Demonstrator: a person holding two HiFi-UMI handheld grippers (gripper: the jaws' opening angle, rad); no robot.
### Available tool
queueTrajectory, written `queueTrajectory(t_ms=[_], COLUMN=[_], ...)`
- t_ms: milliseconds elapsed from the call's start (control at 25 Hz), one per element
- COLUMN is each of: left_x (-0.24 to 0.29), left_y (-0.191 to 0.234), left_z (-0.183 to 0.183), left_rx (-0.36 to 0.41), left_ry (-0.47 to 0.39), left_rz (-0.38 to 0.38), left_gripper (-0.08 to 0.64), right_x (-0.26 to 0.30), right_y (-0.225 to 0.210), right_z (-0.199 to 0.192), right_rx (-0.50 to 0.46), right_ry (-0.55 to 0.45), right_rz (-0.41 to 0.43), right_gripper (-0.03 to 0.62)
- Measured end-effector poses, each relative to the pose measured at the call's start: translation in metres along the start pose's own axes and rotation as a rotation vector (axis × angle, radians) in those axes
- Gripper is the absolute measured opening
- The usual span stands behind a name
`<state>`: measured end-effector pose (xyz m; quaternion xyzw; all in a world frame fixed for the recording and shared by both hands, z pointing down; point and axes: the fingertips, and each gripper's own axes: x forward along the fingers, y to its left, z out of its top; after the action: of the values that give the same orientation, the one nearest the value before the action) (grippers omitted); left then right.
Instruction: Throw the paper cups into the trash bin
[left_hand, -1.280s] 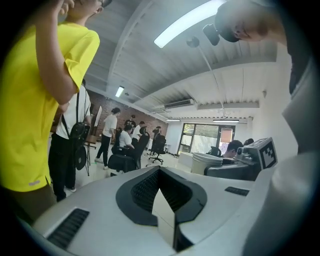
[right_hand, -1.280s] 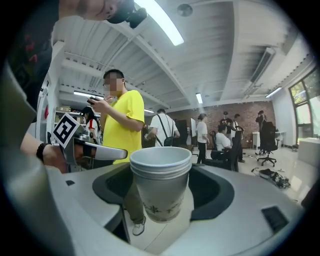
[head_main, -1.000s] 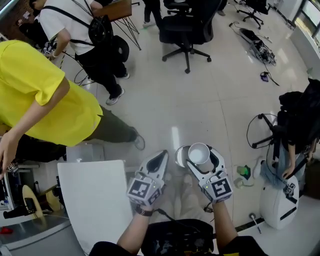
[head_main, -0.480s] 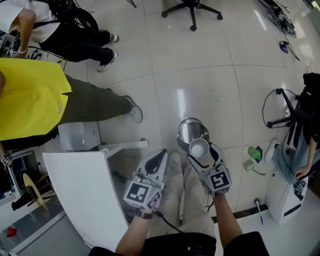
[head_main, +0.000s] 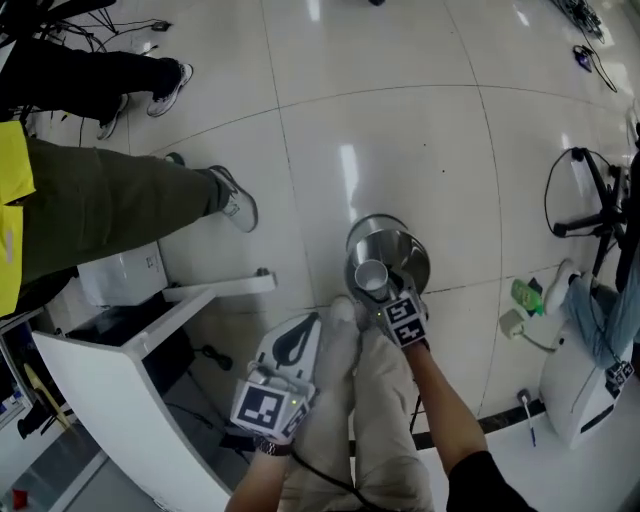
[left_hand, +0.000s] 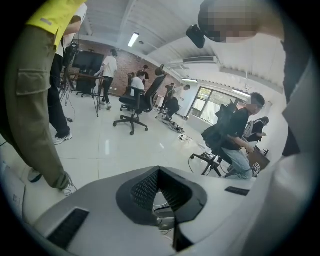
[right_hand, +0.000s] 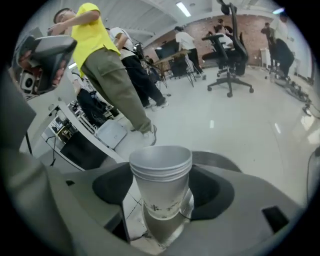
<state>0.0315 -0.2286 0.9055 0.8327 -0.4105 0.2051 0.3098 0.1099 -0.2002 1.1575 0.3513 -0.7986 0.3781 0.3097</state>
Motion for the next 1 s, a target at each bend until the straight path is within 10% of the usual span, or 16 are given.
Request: queueTrajectory(t_ms=[480,1000], left_x=[0.039,-0.013], left_y=[0.08,0.059], left_z=[-0.039,0.026], left_rx=[-0.02,-0.048], left_ry=[-0.123,-0.182], left_rz=[0.082,0.125], left_gripper=[0.0,0.0], right_x=[0.201,0.129], right_y=[-0.064,-0.07], right_z=[-0.177,-0.113], right_rx=[0.092,0.183], right_ry=[0.541,0.409], right_rz=[0.11,-0.006], right_gripper=[0.357,0.362])
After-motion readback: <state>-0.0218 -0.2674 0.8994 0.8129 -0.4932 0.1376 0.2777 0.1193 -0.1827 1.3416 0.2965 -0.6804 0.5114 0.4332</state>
